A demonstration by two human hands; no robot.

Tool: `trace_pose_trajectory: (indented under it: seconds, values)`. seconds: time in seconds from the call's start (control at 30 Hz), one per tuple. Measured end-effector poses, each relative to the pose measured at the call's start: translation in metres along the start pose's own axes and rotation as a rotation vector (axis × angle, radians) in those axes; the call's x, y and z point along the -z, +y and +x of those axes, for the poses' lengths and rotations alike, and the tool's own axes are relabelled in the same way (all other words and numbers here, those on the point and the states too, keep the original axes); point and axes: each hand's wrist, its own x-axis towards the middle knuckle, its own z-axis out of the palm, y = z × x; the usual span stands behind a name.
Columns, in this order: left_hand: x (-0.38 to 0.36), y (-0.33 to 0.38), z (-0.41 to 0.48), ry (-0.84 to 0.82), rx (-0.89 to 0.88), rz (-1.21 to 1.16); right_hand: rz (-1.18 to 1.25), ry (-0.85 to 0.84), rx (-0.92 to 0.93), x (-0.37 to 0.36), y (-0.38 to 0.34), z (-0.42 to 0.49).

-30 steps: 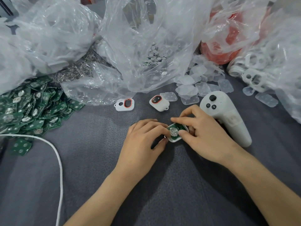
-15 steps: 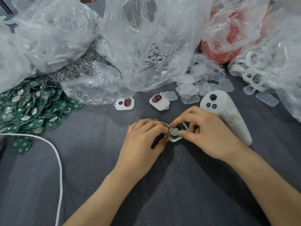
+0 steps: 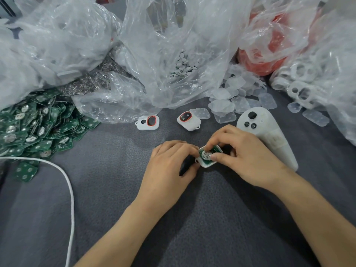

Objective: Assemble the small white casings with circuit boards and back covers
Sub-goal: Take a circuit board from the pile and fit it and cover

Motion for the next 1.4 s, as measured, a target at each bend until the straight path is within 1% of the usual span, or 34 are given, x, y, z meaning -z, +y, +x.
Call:
trace_pose_trajectory:
  seconds: [0.27, 0.5, 0.57, 0.73, 0.83, 0.93, 1.0, 1.1, 1.17, 1.3, 1.4]
  values:
    - [0.001, 0.000, 0.000, -0.019, -0.007, 0.004, 0.039, 0.006, -0.030, 0.001, 0.001, 0.002]
    - [-0.002, 0.000, 0.000, -0.009, -0.079, 0.047, 0.037, 0.003, -0.085, 0.000, -0.001, 0.004]
    - [-0.002, 0.002, 0.000, -0.007, -0.068, 0.046, 0.005, -0.008, -0.089, 0.002, -0.004, 0.006]
    - [0.000, 0.009, 0.002, -0.058, -0.028, 0.117, -0.166, -0.058, -0.117, 0.006, -0.011, 0.010]
    - [-0.001, 0.013, 0.001, -0.016, -0.042, 0.136, -0.032, 0.018, -0.159, 0.004, -0.010, 0.001]
    - [-0.005, 0.010, 0.000, 0.038, -0.060, 0.139, 0.104, 0.107, -0.160, -0.007, -0.011, -0.004]
    - [-0.003, 0.004, 0.002, 0.101, 0.002, 0.116, 0.088, 0.157, -0.138, -0.016, -0.015, 0.003]
    - [0.008, -0.011, 0.007, 0.212, 0.156, 0.096, -0.070, 0.309, -0.071, -0.025, -0.032, 0.029]
    - [0.017, -0.025, 0.011, 0.259, 0.258, 0.054, -0.075, 0.387, -0.010, -0.026, -0.053, 0.052]
    - [0.026, -0.044, 0.014, 0.299, 0.392, -0.023, 0.020, 0.423, 0.185, -0.023, -0.110, 0.107]
    - [0.032, -0.051, 0.017, 0.311, 0.449, 0.022, 0.015, 0.436, 0.272, -0.024, -0.146, 0.157]
